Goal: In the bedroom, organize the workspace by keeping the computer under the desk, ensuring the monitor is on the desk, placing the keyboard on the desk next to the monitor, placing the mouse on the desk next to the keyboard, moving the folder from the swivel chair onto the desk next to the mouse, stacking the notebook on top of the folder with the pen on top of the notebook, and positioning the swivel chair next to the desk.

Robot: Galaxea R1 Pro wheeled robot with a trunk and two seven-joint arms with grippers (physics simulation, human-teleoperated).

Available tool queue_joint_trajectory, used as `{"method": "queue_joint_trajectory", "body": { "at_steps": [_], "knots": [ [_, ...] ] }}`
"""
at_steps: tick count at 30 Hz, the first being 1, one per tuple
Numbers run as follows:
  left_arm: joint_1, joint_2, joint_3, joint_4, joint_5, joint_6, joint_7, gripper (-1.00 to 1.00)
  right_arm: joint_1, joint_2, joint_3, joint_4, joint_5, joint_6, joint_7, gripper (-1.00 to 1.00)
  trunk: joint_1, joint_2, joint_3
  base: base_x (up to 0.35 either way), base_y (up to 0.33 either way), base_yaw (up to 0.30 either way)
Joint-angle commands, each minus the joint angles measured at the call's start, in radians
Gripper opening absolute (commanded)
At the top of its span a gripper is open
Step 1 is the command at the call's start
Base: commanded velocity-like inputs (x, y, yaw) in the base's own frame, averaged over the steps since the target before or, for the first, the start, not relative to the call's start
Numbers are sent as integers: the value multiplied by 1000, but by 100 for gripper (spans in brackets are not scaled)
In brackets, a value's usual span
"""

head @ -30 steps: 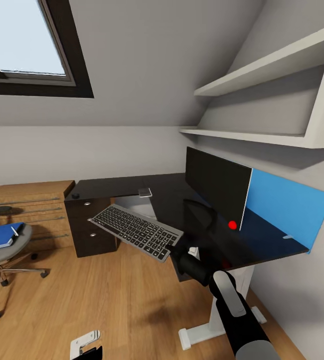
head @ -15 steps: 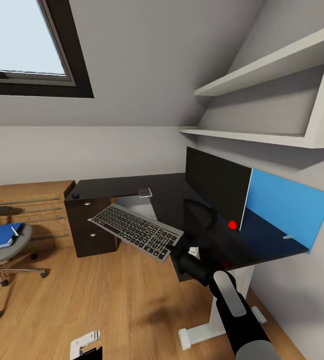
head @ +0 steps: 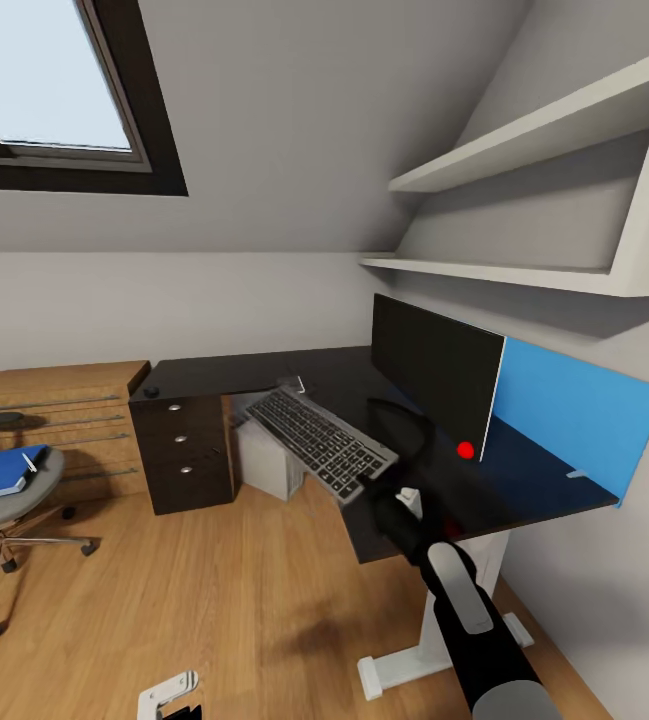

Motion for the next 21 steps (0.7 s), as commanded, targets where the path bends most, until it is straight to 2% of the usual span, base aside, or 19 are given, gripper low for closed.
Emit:
{"method": "queue_joint_trajectory", "body": {
  "at_steps": [1, 9, 10, 13, 21],
  "knots": [
    [-1, 1, -5, -2, 7, 2, 9, 100, 0, 1, 1, 1, -7, -11, 1, -100, 0, -1, -1, 0, 0, 0],
    [-1, 1, -5, -2, 7, 2, 9, 100, 0, 1, -3, 8, -20, -62, 1, -100, 0, -1, -1, 0, 0, 0],
    [-1, 2, -5, -2, 7, 2, 9, 100, 0, 1, -4, 8, -56, -64, 2, -100, 0, -1, -1, 0, 0, 0],
    [-1, 2, -5, -2, 7, 2, 9, 100, 0, 1, -4, 9, -108, -67, 4, -100, 0, -1, -1, 0, 0, 0],
    [-1, 2, -5, -2, 7, 2, 9, 100, 1, -4, -3, 45, -108, -81, -3, -100, 0, -1, -1, 0, 0, 0]
  ]
}}
